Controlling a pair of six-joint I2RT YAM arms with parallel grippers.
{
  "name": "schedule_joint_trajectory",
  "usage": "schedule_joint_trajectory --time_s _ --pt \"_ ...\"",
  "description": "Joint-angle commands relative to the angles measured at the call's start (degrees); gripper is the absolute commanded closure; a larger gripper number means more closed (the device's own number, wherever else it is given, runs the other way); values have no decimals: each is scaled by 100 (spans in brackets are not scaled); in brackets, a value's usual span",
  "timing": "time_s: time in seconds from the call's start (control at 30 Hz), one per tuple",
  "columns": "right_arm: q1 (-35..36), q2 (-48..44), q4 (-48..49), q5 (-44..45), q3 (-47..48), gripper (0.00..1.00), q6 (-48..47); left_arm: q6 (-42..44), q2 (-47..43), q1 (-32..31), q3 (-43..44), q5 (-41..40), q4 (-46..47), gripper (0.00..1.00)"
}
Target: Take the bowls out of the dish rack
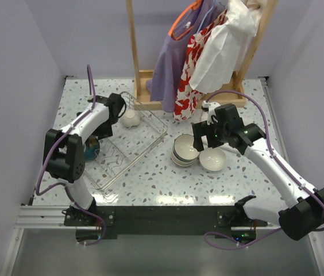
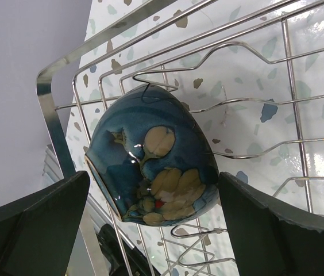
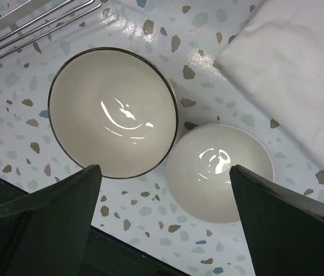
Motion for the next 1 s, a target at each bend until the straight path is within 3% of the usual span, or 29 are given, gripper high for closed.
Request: schedule_joint_trajectory --time_s 0.0,0.77,0.97 --pt "20 -191 215 -49 -47 1 -115 2 164 56 228 -82 -83 0" --pt "11 -358 356 -23 -188 1 -159 -516 622 74 342 -733 -672 0" --pt "20 -359 365 -5 -187 1 -177 -420 218 74 360 -671 -681 11"
